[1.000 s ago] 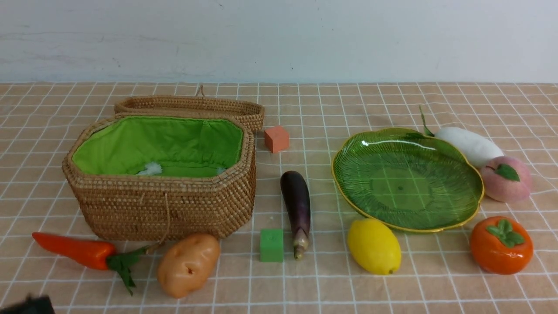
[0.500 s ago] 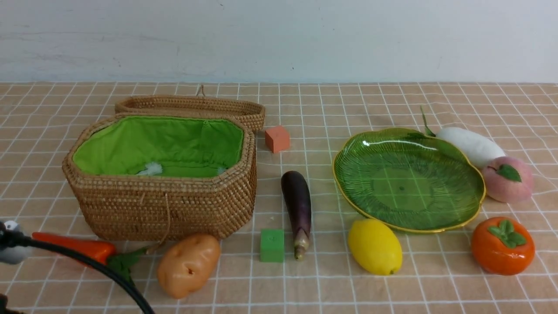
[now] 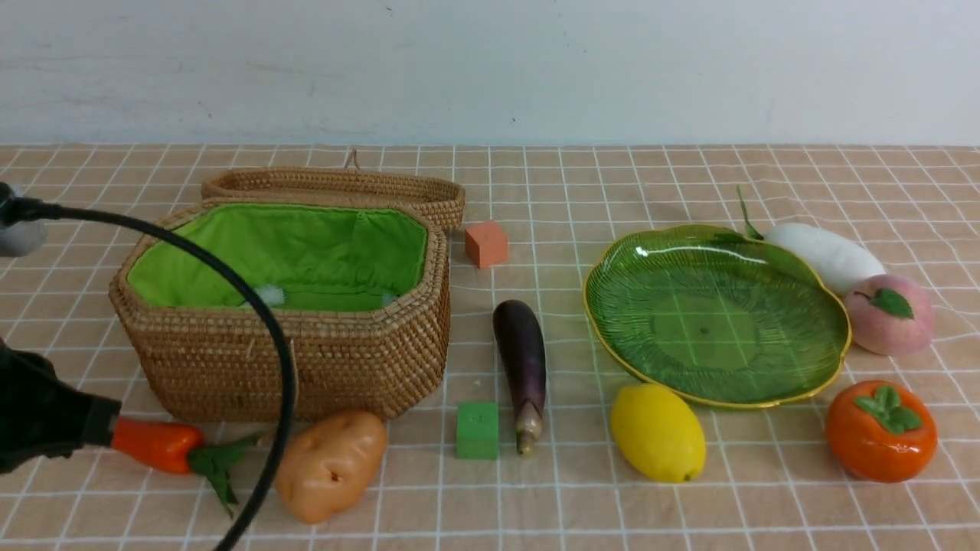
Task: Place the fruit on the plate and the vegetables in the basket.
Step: Use the left arm to grab a carrot and put it into the left basket
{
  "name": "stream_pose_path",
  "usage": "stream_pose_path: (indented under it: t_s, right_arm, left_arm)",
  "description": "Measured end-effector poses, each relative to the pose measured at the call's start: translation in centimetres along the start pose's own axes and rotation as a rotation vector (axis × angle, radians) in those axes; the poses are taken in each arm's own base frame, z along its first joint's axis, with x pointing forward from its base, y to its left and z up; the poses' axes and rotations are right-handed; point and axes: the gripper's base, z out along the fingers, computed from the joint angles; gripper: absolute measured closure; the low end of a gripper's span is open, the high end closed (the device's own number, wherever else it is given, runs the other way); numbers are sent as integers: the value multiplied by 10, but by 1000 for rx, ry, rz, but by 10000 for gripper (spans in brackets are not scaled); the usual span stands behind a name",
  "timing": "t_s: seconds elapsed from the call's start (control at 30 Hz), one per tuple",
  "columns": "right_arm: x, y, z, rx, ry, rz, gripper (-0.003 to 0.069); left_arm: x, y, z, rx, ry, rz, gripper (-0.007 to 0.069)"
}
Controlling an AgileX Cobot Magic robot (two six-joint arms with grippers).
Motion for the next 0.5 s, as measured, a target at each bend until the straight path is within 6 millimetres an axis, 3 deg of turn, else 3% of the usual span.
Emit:
stream_pose_path:
  t_s: [0.07, 0.27, 0.5]
  right_arm:
    - [0, 1, -1, -3, 4, -5, 484]
    - [4, 4, -5, -4, -5, -29, 480]
    - [9, 9, -9, -44, 11, -116, 477]
  left_arm:
    - [-5, 6, 7, -14, 32, -12, 638]
    - [-19, 49, 48, 36, 118, -86, 638]
    - [-19, 69, 81, 140, 178, 208, 638]
